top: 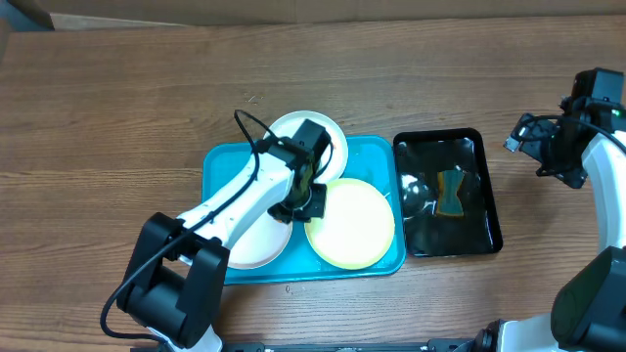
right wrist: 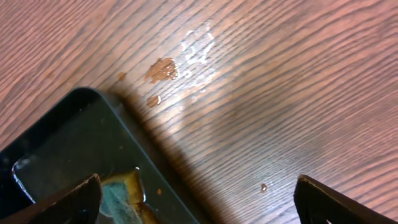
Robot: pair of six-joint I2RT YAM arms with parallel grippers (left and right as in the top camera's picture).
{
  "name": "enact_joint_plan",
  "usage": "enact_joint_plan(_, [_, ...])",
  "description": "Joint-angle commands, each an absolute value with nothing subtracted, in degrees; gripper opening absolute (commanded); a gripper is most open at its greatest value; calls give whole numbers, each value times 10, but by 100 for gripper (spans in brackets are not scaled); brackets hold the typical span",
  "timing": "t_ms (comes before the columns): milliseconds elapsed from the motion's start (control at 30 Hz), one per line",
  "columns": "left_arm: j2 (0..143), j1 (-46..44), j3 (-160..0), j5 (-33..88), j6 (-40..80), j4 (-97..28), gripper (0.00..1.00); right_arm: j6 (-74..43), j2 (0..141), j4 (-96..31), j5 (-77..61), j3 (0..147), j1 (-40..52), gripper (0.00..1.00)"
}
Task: Clean dirty plates on tray and stack at the side
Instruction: 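Lower the sponge into the black tray, release it, raise right gripper away, then lift the yellow plate by its rim with the left gripper and carry it left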
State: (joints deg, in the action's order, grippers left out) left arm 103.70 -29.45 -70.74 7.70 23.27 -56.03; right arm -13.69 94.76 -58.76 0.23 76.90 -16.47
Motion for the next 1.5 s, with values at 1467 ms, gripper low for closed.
enact_joint_plan(1467, [1038,-600,-956,-506,132,-434,4,-139,937,-586,-1,773,-166,100])
